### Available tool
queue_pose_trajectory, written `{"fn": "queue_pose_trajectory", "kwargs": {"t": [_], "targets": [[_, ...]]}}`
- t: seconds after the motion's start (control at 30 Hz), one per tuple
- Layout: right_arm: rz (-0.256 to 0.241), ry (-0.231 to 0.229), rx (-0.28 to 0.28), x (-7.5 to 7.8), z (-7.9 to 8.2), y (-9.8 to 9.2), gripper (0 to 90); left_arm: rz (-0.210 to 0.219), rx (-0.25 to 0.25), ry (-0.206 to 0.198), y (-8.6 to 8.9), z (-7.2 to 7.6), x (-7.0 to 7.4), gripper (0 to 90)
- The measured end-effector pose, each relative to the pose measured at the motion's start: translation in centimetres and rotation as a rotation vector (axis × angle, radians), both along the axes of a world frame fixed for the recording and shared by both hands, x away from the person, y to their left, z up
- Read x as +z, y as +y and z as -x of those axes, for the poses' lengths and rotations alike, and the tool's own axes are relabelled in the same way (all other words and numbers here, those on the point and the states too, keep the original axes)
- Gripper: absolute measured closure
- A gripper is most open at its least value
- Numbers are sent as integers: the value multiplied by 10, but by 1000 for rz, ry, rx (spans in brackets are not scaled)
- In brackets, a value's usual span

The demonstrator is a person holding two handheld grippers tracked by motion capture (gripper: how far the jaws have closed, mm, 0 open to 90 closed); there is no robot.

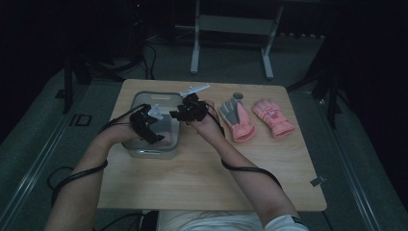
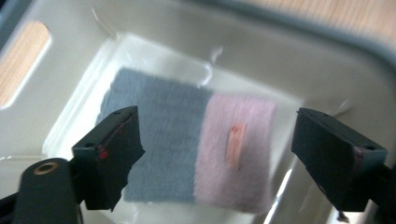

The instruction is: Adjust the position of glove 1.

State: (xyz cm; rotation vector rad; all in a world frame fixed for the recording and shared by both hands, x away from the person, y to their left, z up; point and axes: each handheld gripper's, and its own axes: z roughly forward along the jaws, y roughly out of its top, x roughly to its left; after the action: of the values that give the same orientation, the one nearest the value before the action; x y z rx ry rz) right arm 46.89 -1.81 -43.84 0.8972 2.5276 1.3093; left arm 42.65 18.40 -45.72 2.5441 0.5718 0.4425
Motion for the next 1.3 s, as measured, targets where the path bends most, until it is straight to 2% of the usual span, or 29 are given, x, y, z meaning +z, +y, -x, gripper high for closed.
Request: {"fn": "queue_pose_trajectory", "kwargs": {"t": [0.1,0.17,0.3,0.33,0.4,0.6,0.7,0.77,0.87,0.93,1.07,1.17,1.2,1.23,1.3], "targets": [[-2,-13,14,0,4,-9,515,44,22,-17,-3,7,8,137],[7,-15,13,0,6,-15,525,69,15,-21,-6,11,12,133],[6,-17,17,2,10,-29,540,106,35,-44,-14,16,14,89],[8,-23,18,3,11,-32,542,135,39,-46,-15,18,14,76],[10,-33,23,4,14,-40,541,164,46,-50,-20,20,15,75],[24,-65,13,7,23,-61,566,257,13,-65,-42,32,18,75],[19,-78,5,10,26,-74,564,289,-1,-71,-55,39,19,76],[20,-92,-5,11,28,-82,566,288,-2,-81,-64,42,18,77],[24,-101,-9,12,30,-95,566,324,-38,-90,-77,50,18,77],[36,-104,-7,12,31,-105,567,336,-92,-112,-84,55,17,76],[37,-102,-25,12,29,-121,586,354,-120,-100,-99,61,11,76],[37,-108,-45,12,29,-135,586,339,-132,-91,-111,67,7,77],[37,-106,-52,12,28,-140,586,327,-135,-75,-115,69,5,75],[38,-109,-56,12,28,-146,586,314,-137,-55,-119,70,3,60],[31,-113,-62,12,26,-157,587,290,-152,-47,-127,75,-3,17]]}}
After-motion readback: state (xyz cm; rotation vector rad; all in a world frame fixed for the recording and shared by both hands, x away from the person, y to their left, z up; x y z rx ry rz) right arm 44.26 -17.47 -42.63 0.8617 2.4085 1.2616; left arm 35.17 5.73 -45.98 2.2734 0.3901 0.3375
